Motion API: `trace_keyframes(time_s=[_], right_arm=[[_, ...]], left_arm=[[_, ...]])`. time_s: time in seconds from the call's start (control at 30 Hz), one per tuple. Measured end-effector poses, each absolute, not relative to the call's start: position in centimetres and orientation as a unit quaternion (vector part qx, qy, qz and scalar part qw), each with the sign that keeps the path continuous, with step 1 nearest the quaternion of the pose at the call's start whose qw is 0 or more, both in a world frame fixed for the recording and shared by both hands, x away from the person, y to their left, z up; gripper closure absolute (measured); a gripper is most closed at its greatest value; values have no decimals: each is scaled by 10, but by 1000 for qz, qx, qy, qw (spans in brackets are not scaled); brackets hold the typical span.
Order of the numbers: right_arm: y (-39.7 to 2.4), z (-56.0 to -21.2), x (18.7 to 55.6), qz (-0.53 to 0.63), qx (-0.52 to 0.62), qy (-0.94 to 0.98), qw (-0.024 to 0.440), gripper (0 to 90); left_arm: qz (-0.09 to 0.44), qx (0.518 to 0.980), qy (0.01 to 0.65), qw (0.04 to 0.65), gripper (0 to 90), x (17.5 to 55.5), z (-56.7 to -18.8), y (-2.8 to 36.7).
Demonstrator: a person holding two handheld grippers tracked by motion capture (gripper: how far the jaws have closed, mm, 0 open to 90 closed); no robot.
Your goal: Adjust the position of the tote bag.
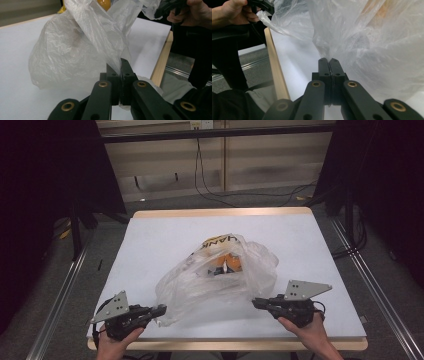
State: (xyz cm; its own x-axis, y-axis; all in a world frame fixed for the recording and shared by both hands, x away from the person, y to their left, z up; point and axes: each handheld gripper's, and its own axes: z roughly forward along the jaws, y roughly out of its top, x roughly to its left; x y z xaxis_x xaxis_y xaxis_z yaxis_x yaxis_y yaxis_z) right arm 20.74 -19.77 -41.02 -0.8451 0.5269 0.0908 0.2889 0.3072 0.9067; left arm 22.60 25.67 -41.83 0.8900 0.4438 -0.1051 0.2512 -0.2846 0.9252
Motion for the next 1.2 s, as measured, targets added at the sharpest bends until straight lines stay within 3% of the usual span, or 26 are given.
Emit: trace_keyframes(time_s=[0.7, 1.2], right_arm=[[-208, -337, 226, 595, 223, 752, 176, 898], [-213, -294, 239, 621, 213, 725, 211, 899]], left_arm=[[147, 770, 194, 590, 892, 248, -358, 249], [156, 747, 186, 619, 893, 268, -329, 248]])
